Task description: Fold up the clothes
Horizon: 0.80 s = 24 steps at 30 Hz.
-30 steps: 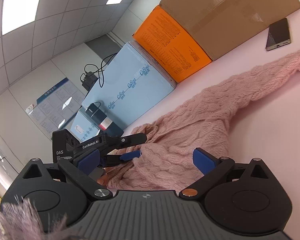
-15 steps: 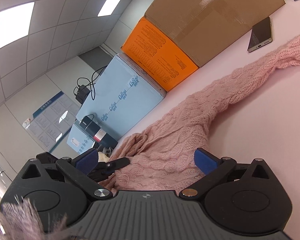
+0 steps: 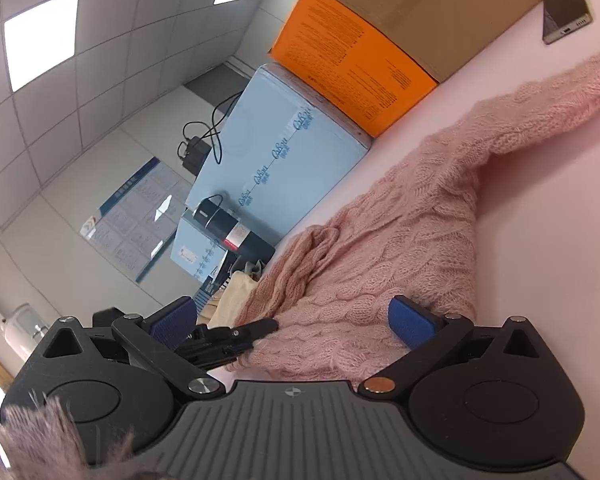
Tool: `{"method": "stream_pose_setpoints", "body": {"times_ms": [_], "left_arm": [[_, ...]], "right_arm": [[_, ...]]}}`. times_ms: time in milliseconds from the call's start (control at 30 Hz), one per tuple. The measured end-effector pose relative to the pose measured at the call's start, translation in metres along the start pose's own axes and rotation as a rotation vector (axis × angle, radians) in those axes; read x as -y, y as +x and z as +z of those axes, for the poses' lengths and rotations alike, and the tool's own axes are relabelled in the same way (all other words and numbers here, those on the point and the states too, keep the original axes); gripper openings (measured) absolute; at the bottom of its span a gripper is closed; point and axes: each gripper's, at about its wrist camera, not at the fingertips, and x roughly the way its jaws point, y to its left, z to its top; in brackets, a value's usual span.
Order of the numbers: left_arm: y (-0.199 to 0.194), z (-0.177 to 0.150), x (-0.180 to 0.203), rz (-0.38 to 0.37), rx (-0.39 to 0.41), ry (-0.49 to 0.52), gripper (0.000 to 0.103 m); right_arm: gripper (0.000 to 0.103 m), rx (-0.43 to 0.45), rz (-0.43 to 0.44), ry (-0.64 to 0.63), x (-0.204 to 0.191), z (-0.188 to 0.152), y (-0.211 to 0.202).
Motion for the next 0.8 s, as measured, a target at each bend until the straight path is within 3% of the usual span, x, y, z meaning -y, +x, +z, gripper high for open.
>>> {"method": "stream_pose_setpoints", "body": {"times_ms": [100,167,267,433,633,700,800], "left_arm": [[-0.011,0.006,0.013,0.0,0.072,0.053,0.022],[-0.011,0.007,0.025,-0.033,0.087,0.083,0.034],[0.004,0.005,0.044,-0.092,0.05,0.136,0.043],[0.047,-0.012,0.056,-0.083,-0.076,0.202,0.043],[0.05,-0.025,0.047,-0.144,-0.027,0.274,0.049],[0.048,-0.031,0.049,-0.161,-0.006,0.315,0.056],[0.045,-0.036,0.056,-0.171,0.008,0.373,0.079]], "right_arm": [[0.103,-0.001,0.0,-0.023,-0.001,-0.002,0.0],[0.103,0.0,-0.002,-0.024,-0.002,-0.003,0.0],[0.103,0.026,-0.002,-0.015,-0.002,-0.004,-0.003],[0.103,0.178,-0.018,0.041,0.004,-0.003,-0.036],[0.103,0.418,-0.259,0.194,0.03,0.02,-0.096],[0.103,0.473,-0.375,0.231,0.034,0.028,-0.112],[0.103,0.505,-0.498,0.246,0.036,0.037,-0.125]]}}
